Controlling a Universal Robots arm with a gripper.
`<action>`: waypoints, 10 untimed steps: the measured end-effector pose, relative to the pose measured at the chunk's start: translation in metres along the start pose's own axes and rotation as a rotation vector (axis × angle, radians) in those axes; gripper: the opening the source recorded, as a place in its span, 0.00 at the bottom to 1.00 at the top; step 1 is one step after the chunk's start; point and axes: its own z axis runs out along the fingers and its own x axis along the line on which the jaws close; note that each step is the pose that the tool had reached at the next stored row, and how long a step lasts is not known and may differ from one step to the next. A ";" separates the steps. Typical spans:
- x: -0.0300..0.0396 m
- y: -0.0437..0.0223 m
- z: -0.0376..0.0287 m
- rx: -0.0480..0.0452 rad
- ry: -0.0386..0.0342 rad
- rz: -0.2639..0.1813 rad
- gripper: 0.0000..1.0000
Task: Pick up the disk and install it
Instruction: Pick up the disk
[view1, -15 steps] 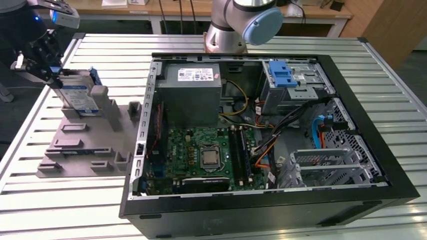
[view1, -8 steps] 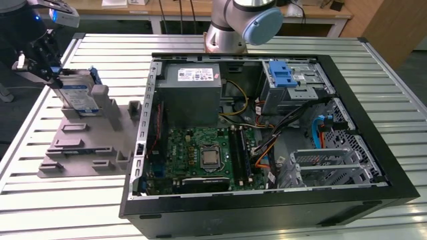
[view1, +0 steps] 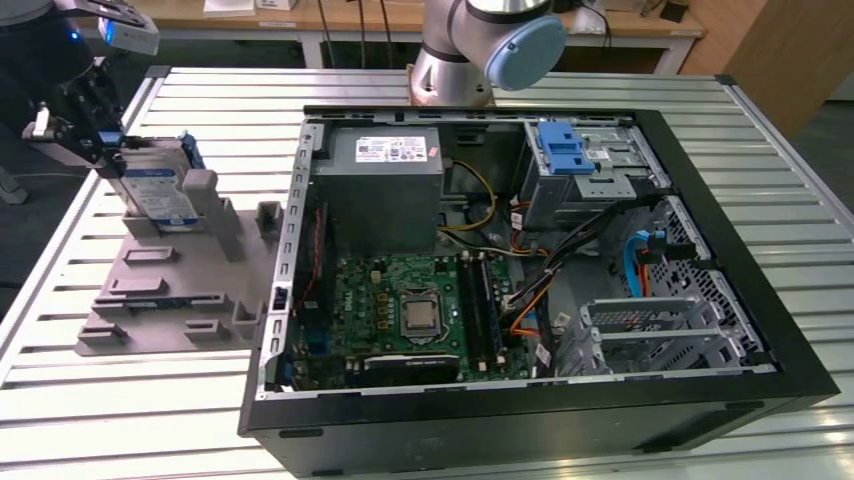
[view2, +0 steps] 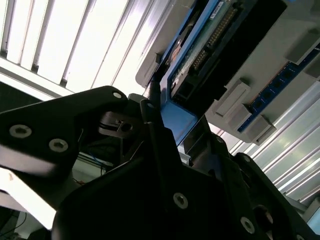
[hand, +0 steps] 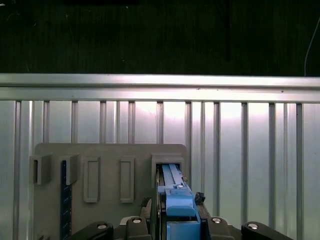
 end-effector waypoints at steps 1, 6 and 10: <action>0.0000 0.0000 0.0000 0.0000 0.0000 0.000 0.44; 0.0000 0.0000 0.0000 0.0000 0.0001 0.000 0.43; 0.0000 0.0000 0.0000 -0.0001 0.0000 0.000 0.36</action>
